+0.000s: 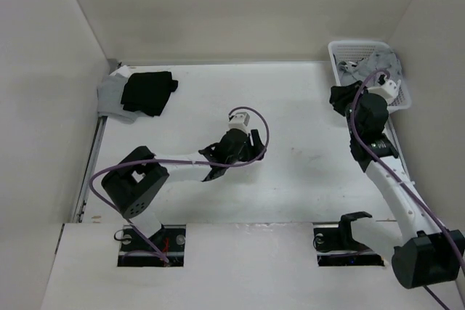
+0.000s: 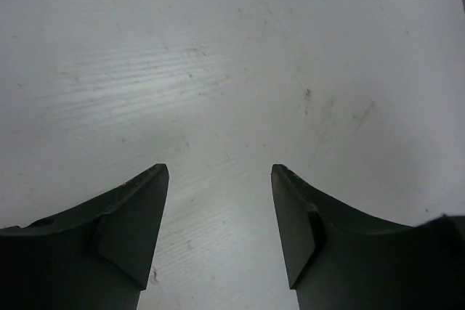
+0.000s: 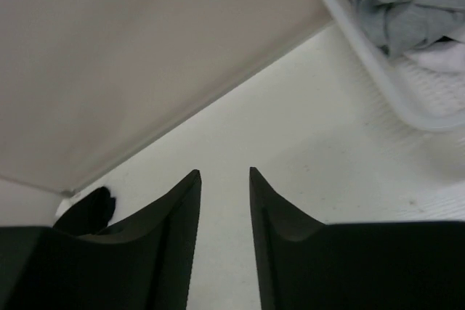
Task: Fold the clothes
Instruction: Grab the tank top from the pile
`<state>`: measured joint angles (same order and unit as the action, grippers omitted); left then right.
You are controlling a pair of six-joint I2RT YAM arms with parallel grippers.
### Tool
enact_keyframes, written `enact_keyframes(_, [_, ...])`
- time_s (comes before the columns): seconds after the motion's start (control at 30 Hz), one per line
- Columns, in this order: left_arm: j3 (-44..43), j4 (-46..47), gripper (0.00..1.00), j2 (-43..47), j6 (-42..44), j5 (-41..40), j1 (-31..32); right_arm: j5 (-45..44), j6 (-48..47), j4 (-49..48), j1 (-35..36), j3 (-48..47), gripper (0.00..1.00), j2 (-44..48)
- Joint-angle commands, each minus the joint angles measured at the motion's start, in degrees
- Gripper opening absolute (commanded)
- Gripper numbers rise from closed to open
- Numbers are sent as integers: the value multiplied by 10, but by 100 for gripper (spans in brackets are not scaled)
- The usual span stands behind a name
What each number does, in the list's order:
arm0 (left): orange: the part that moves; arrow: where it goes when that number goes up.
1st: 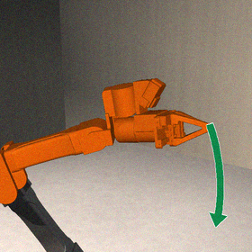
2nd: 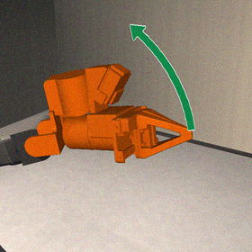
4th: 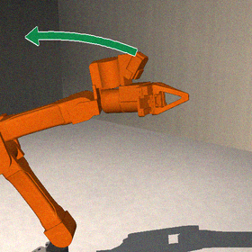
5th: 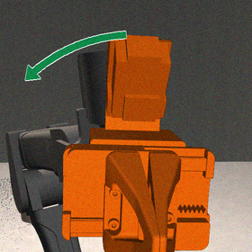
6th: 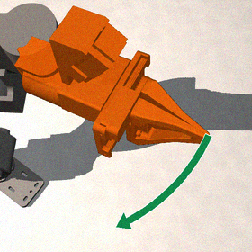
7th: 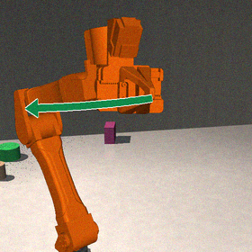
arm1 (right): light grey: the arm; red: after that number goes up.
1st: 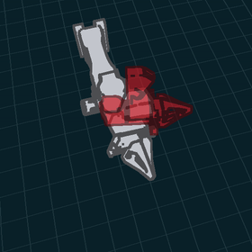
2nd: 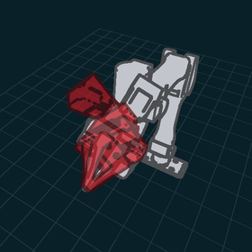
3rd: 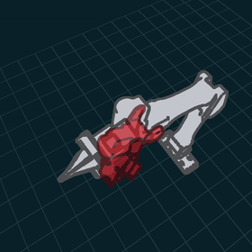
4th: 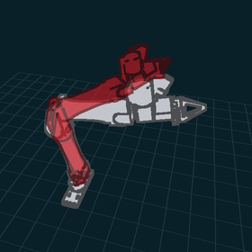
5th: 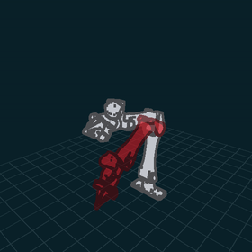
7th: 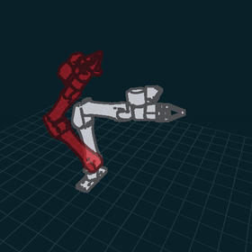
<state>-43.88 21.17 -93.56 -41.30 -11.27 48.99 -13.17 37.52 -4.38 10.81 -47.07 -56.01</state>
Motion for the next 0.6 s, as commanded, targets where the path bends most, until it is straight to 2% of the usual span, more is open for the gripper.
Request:
enact_keyframes(0.0, [-8,38,59,4,10,52,25,-26,-18,25,-53,-31,33,-39])
enact_keyframes(0.1, [0,52,58,8,15,64,42,-33,-19,31,-104,-59,13,-87])
enact_keyframes(0.17, [15,74,58,16,16,68,47,-34,-17,32,-137,-83,5,-123])
enact_keyframes(0.3, [57,142,52,38,22,61,50,-55,-23,32,-194,-157,1,-229])
enact_keyframes(0.33, [67,157,48,43,24,61,48,-59,-32,34,-209,-182,2,-263])
enact_keyframes(0.4, [78,169,43,51,26,61,43,-61,-50,31,-232,-230,12,-327])
enact_keyframes(0.57, [85,179,44,51,31,60,29,-49,-100,41,-268,-352,33,-473])
